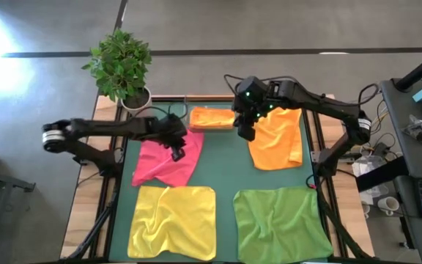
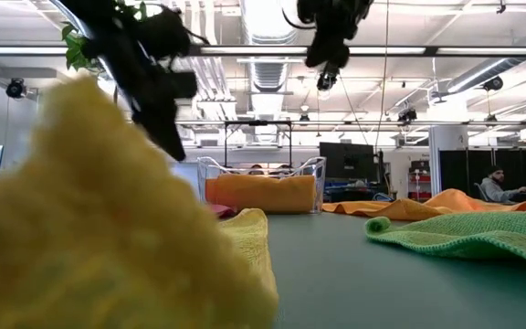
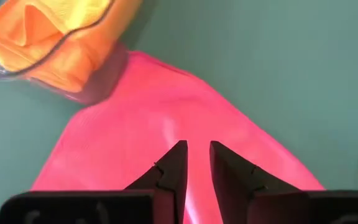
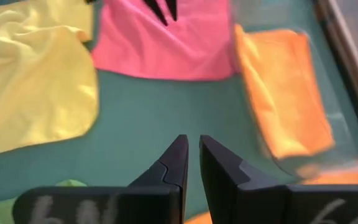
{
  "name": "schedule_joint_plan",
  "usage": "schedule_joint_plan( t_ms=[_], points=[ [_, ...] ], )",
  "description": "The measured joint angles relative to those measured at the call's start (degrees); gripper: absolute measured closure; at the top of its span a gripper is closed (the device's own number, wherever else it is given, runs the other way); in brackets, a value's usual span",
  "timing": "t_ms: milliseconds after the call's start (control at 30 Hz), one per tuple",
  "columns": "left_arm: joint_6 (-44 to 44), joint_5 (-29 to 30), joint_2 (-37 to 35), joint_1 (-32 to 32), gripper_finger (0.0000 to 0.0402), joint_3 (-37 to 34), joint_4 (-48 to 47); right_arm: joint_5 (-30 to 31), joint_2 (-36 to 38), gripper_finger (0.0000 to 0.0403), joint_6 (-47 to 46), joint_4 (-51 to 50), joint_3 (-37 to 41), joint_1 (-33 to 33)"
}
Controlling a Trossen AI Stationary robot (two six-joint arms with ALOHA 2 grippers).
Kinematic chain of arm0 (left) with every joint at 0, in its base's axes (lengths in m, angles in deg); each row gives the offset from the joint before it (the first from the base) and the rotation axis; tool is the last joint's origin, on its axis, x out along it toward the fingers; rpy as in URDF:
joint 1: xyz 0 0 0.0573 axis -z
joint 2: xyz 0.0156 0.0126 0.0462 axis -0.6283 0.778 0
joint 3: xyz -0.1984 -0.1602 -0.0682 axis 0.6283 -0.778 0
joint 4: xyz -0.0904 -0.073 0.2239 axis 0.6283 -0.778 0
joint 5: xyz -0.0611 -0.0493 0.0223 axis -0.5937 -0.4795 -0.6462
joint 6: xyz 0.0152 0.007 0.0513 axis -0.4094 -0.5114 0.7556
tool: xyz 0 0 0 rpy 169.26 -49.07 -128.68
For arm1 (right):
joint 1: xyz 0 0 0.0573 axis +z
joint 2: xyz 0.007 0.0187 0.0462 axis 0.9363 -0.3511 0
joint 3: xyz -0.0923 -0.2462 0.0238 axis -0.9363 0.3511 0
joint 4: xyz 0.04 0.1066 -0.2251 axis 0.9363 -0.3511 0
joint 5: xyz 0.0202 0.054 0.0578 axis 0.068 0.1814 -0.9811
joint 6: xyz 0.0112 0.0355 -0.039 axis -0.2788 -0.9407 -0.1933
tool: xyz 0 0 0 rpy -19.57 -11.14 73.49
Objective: Fold microfiber towels
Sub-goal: Fold the pink microfiber cloth
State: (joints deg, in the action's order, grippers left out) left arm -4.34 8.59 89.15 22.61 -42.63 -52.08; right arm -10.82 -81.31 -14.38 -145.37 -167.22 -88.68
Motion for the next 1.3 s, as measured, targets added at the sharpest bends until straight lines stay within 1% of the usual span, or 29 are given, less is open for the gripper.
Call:
schedule_joint_plan(
  t_ms=[67, 133, 200, 267, 400, 600, 767, 833, 933, 1133, 1200, 1300],
  points=[
    [0.0, -0.1, -3.3, 1.8, 0.0348, -1.0, -2.4, 0.9, 0.0, 0.0371, -0.1, 1.0, 0.3, 2.1],
    [0.0, -0.2, -5.5, 4.2, 0.0348, -2.3, -3.1, 4.0, 0.0, 0.0371, -1.0, 2.6, 0.7, 4.0],
    [0.0, -0.6, -6.2, 6.4, 0.0348, -3.8, -2.3, 6.7, 0.0, 0.0371, -2.1, 2.9, 1.1, 5.6],
    [0.0, -1.0, -5.7, 8.5, 0.0348, -5.3, -1.9, 7.9, 0.0, 0.0371, -3.3, 3.2, 1.5, 6.8],
    [0.0, -1.3, -1.0, 11.5, 0.0348, -6.9, -1.2, 8.0, 0.0, 0.0371, -5.9, 3.8, 2.5, 8.7],
    [0.0, -2.0, 6.0, 15.2, 0.0348, -7.4, 5.1, 9.2, 0.0, 0.0371, -8.4, 3.8, 2.9, 11.3],
    [0.0, -2.1, 10.8, 16.5, 0.0348, -6.8, 6.5, 10.2, 0.0, 0.0371, -8.5, 4.0, 2.9, 12.7],
    [-0.1, -3.3, 12.8, 16.4, 0.0348, -6.6, 7.7, 10.5, 0.0, 0.0371, -8.5, 4.1, 2.9, 12.8],
    [-0.1, -4.5, 15.6, 16.4, 0.0348, -6.3, 11.4, 10.7, 0.0, 0.0371, -8.6, 4.1, 2.9, 12.7],
    [-2.0, -4.8, 19.5, 16.3, 0.0348, -4.5, 22.9, 11.2, 0.0, 0.0371, -8.9, 4.1, 2.9, 12.8],
    [-2.0, -2.7, 20.8, 16.3, 0.0348, -3.9, 26.4, 11.8, 0.0, 0.0371, -8.9, 4.1, 2.9, 12.8],
    [-3.5, 3.1, 23.2, 15.8, 0.0348, -2.8, 29.7, 11.9, 0.0, 0.0371, -9.1, 4.1, 2.9, 12.8]
  ],
)
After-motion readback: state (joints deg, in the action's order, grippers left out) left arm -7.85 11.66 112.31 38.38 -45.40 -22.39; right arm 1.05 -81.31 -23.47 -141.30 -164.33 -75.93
